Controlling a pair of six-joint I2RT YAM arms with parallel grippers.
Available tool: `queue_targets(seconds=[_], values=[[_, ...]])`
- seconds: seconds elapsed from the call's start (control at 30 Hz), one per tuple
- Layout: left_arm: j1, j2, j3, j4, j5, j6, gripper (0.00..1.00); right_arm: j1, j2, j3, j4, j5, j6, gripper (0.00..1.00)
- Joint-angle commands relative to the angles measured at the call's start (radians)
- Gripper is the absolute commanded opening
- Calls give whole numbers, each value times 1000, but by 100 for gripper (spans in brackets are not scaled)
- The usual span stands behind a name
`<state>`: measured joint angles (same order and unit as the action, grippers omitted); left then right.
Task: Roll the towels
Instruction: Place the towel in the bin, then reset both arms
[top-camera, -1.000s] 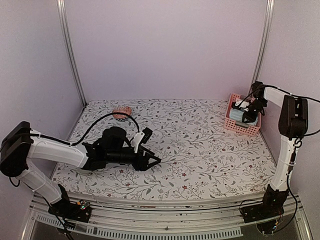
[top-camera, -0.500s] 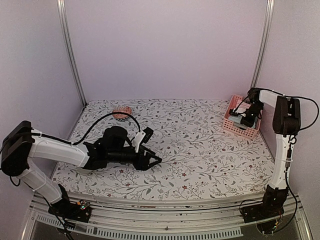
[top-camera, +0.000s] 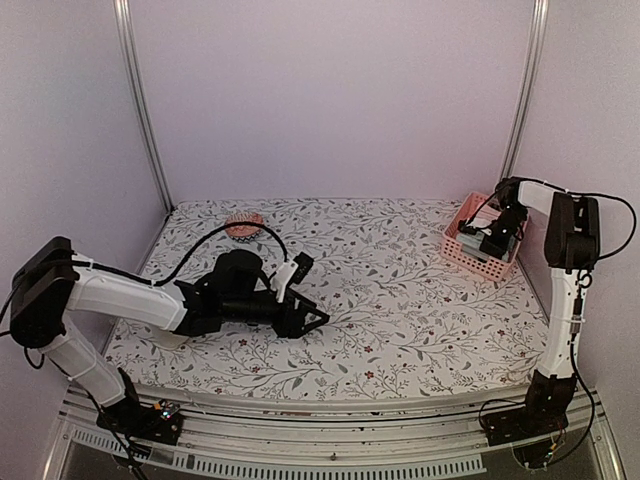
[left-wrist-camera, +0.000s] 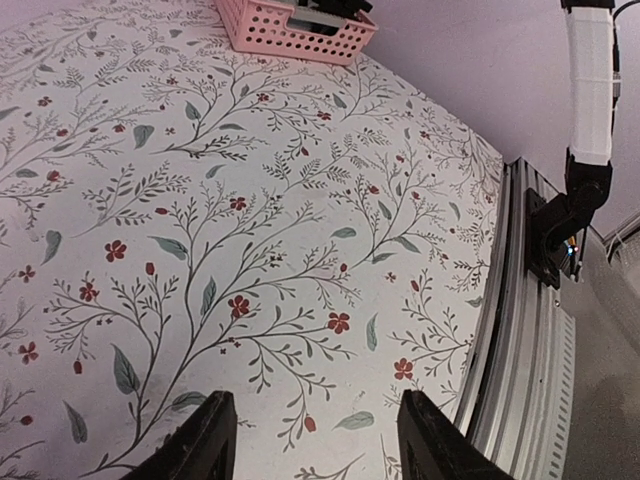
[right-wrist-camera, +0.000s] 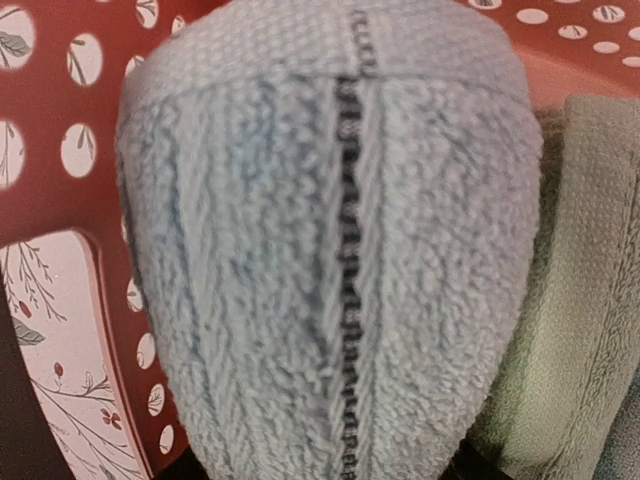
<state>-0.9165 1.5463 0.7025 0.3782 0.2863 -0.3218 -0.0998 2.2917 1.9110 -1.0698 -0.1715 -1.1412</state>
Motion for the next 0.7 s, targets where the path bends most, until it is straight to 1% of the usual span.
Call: queue_targets(seconds=[0.0, 0.3, 0.67], values=[[-12, 29, 26, 5, 26, 17, 56, -6, -66, 15, -74, -24, -2, 56], [-12, 46, 36, 5, 36, 26, 56, -10, -66, 33, -153, -8, -23, 60], [-12, 44, 41, -15, 32, 43, 56, -20, -93, 82, -212, -19, -32, 61]])
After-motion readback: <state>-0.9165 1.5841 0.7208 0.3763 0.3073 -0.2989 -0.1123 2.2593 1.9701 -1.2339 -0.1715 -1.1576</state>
